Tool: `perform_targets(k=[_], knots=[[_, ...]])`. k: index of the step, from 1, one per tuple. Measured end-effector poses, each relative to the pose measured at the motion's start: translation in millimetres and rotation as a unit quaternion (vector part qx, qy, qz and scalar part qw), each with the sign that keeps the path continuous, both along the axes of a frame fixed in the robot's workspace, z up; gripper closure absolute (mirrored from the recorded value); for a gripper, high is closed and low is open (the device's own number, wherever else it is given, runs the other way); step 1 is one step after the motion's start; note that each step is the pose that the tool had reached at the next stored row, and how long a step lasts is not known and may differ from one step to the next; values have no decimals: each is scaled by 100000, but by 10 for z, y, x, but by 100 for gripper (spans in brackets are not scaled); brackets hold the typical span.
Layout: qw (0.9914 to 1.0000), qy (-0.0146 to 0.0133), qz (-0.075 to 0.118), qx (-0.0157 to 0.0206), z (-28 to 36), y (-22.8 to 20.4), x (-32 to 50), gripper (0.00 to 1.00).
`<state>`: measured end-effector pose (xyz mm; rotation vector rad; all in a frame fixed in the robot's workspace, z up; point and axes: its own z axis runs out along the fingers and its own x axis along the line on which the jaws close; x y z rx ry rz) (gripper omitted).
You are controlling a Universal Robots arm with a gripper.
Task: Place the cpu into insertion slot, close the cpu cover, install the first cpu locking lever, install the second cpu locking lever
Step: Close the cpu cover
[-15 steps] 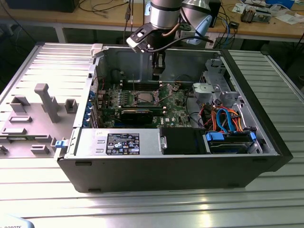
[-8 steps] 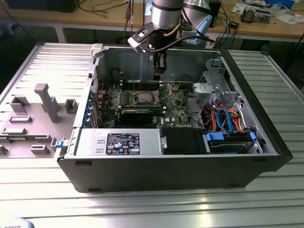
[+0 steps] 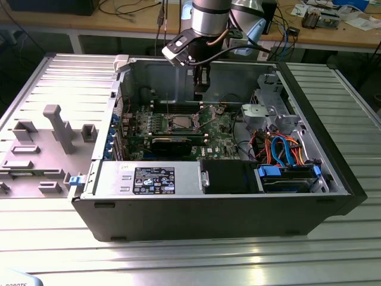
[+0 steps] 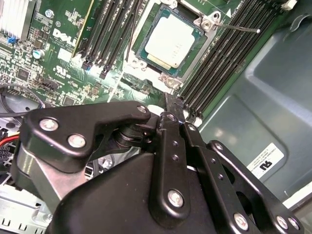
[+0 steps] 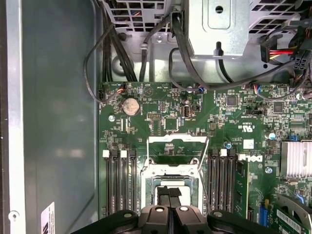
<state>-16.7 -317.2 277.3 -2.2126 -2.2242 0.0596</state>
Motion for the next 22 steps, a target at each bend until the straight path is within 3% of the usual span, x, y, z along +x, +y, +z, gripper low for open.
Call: perform_targets(k=[16,22], knots=[[100000,0,2,2,0,16,68,89],[100000,0,2,1,0,17,136,89]])
